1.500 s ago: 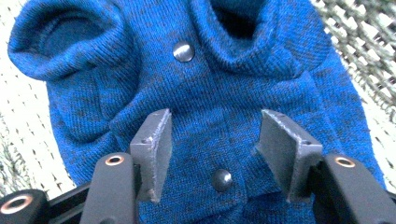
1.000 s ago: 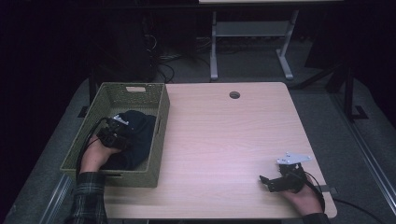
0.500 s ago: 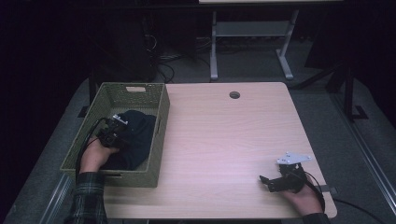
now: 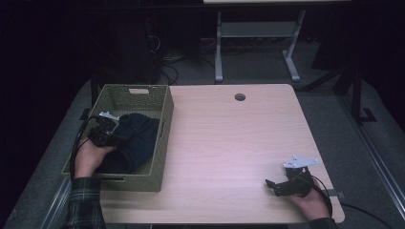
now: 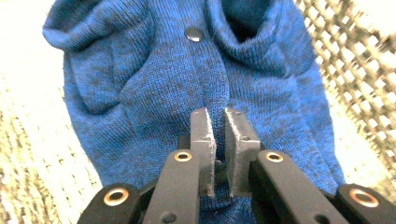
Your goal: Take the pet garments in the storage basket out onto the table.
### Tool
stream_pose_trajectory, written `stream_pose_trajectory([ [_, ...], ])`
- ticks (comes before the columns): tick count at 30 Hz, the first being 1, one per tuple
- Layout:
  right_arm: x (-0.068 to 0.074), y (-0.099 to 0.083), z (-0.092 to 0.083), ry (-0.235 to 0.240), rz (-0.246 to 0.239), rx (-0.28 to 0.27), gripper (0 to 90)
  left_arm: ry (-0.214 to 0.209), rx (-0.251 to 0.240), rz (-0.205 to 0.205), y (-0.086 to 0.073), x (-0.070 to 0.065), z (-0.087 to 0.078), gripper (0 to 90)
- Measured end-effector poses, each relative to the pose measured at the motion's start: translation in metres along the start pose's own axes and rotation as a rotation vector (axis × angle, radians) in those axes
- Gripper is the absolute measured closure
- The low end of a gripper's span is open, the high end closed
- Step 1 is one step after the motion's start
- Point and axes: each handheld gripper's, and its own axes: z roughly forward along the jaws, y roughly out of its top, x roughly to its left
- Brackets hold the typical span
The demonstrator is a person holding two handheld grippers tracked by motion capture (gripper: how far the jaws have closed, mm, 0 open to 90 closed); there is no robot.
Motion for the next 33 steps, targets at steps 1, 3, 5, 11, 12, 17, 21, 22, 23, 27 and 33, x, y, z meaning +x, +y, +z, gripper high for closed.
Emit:
stream_pose_trajectory([
  [1, 0.0, 0.0, 0.0, 0.0, 0.0, 0.0, 1.1, -0.001, -0.016, -0.005, 0.0, 0.0, -0.003, 82.7],
  [3, 0.0, 0.0, 0.0, 0.0, 0.001, 0.0, 1.1, -0.003, -0.046, -0.013, 0.0, 0.001, -0.007, 82.6],
  [5, 0.0, 0.0, 0.0, 0.0, 0.001, 0.0, 1.2, -0.003, -0.073, -0.014, 0.001, 0.001, -0.011, 82.7],
  [11, 0.0, 0.0, 0.0, 0.0, 0.0, 0.0, 1.1, -0.006, -0.148, -0.03, 0.003, 0.0, -0.021, 82.8],
  [12, 0.0, 0.0, 0.0, 0.0, 0.0, 0.0, 1.2, -0.004, -0.155, -0.026, 0.004, 0.0, -0.022, 82.9],
  [17, 0.0, 0.0, 0.0, 0.0, 0.0, 0.0, 1.1, -0.007, -0.212, -0.031, 0.008, 0.0, -0.032, 83.2],
  [21, 0.0, 0.0, 0.0, 0.0, 0.001, 0.0, 1.1, -0.026, -0.262, -0.032, 0.01, -0.001, -0.04, 83.4],
  [22, 0.0, 0.0, 0.0, 0.0, 0.0, 0.0, 1.1, -0.028, -0.276, -0.034, 0.011, -0.001, -0.042, 83.5],
  [23, 0.0, 0.0, 0.0, 0.0, 0.0, 0.0, 1.1, -0.032, -0.286, -0.034, 0.012, 0.0, -0.043, 83.5],
  [27, 0.0, 0.0, 0.0, 0.0, 0.001, 0.0, 1.1, -0.038, -0.324, -0.03, 0.016, -0.001, -0.051, 83.7],
  [33, 0.0, 0.0, 0.0, 0.0, 0.0, 0.0, 1.2, -0.056, -0.386, -0.027, 0.024, -0.005, -0.064, 83.9],
])
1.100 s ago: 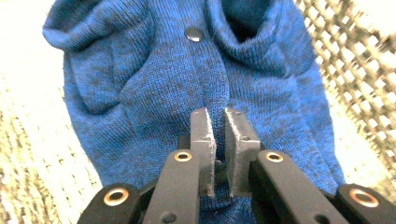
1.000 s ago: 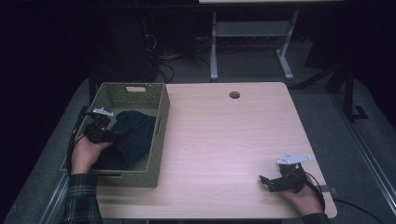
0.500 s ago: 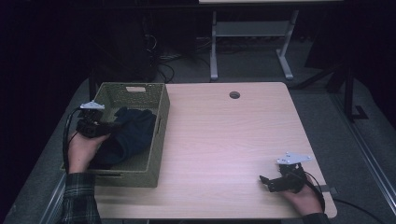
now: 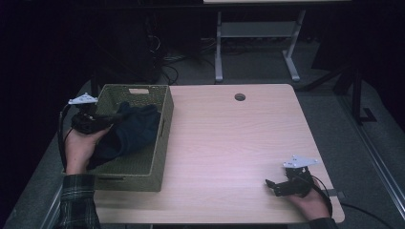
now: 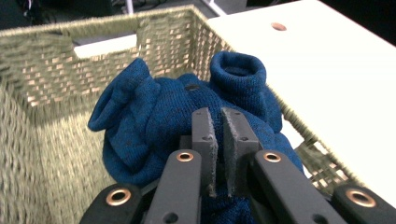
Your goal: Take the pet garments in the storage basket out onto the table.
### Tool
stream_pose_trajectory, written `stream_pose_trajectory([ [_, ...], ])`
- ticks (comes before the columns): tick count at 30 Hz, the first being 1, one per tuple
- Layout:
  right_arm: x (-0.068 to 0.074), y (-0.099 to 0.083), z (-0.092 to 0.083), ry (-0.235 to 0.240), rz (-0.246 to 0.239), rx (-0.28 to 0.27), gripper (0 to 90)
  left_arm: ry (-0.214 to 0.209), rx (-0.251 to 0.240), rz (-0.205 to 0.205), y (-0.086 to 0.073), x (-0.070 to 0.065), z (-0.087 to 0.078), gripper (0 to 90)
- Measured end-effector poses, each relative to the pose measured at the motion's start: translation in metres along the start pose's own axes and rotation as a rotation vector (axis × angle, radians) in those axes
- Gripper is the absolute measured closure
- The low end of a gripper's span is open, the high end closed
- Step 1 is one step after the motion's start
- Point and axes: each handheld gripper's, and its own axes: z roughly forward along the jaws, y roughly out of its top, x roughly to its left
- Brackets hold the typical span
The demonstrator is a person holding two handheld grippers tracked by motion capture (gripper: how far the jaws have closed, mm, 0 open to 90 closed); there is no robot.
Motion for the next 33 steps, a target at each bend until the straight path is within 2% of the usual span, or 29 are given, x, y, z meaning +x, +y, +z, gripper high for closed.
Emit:
stream_pose_trajectory([
  [13, 0.0, 0.0, 0.0, -0.001, -0.001, 0.0, 1.2, -0.006, -0.081, 0.039, 0.029, -0.016, -0.015, 83.9],
  [23, 0.0, 0.0, 0.0, -0.001, 0.001, 0.0, 1.2, -0.008, -0.158, 0.062, 0.05, -0.027, -0.033, 84.2],
  [28, 0.0, 0.0, 0.0, -0.001, 0.0, -0.001, 1.2, -0.051, -0.203, 0.072, 0.06, -0.036, -0.038, 84.3],
  [33, 0.0, 0.0, 0.0, -0.002, 0.002, -0.001, 1.2, -0.099, -0.226, 0.086, 0.068, -0.05, -0.033, 84.3],
])
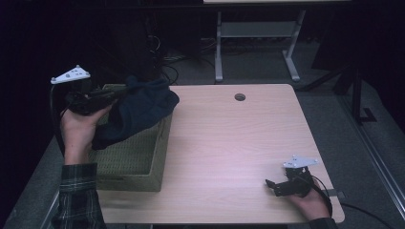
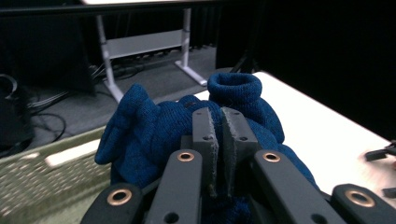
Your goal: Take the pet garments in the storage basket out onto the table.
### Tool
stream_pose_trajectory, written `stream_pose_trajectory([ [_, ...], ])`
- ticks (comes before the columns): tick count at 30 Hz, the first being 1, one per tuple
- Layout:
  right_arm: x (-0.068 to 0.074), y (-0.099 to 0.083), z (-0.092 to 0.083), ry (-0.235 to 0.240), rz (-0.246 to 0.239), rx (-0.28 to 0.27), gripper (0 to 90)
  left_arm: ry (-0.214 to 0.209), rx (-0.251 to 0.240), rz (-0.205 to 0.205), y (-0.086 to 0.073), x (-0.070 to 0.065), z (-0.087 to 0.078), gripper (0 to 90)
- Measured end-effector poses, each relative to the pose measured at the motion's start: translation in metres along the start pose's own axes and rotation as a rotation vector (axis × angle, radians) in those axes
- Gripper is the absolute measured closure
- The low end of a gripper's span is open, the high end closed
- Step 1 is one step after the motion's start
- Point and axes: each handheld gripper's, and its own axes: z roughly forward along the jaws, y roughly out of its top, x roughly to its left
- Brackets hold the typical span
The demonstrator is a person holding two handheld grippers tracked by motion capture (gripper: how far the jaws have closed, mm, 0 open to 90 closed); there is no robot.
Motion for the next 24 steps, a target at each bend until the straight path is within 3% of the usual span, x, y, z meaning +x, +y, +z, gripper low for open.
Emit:
stream_pose_trajectory([
  [11, 0.0, 0.0, 0.0, 0.001, 0.002, 0.002, 1.2, -0.087, -0.014, 0.031, 0.013, -0.031, 0.034, 84.3],
  [24, 0.0, 0.0, 0.0, 0.002, 0.005, 0.003, 1.1, -0.177, -0.008, 0.047, 0.016, -0.068, 0.079, 84.3],
])
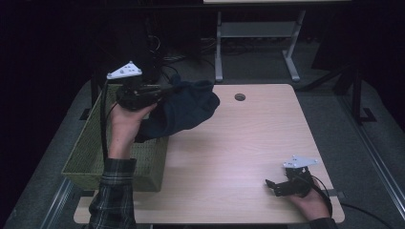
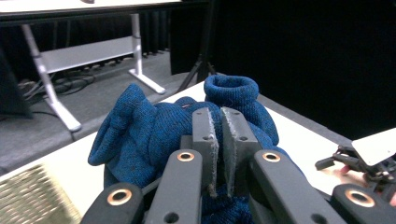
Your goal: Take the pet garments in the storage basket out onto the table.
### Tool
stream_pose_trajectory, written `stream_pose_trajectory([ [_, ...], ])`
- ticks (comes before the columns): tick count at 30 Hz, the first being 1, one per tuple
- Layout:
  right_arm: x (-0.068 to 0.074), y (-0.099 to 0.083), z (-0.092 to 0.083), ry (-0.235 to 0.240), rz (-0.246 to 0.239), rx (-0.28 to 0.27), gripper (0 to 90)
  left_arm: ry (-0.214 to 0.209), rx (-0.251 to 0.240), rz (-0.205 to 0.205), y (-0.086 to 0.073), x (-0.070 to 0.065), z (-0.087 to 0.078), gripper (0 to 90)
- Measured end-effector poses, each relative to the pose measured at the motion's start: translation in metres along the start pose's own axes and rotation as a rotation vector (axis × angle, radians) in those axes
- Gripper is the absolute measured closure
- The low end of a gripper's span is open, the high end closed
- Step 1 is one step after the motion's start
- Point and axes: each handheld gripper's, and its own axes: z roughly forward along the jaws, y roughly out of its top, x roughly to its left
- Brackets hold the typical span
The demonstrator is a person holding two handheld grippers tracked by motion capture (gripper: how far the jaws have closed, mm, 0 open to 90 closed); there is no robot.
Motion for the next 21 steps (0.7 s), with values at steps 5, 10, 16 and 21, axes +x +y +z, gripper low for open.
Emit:
stream_pose_trajectory([
  [5, 0.0, 0.0, 0.0, -0.001, -0.003, -0.002, 1.1, -0.037, 0.008, 0.006, -0.001, -0.013, 0.019, 84.3],
  [10, 0.0, 0.0, 0.0, -0.001, -0.003, -0.002, 1.1, -0.072, 0.011, 0.006, -0.002, -0.025, 0.038, 84.3],
  [16, 0.0, 0.0, 0.0, -0.001, -0.005, -0.003, 1.1, -0.086, 0.029, -0.01, -0.005, -0.034, 0.058, 84.3],
  [21, 0.0, 0.0, 0.0, -0.001, -0.005, -0.002, 1.1, -0.097, 0.023, -0.025, -0.013, -0.043, 0.074, 84.2],
])
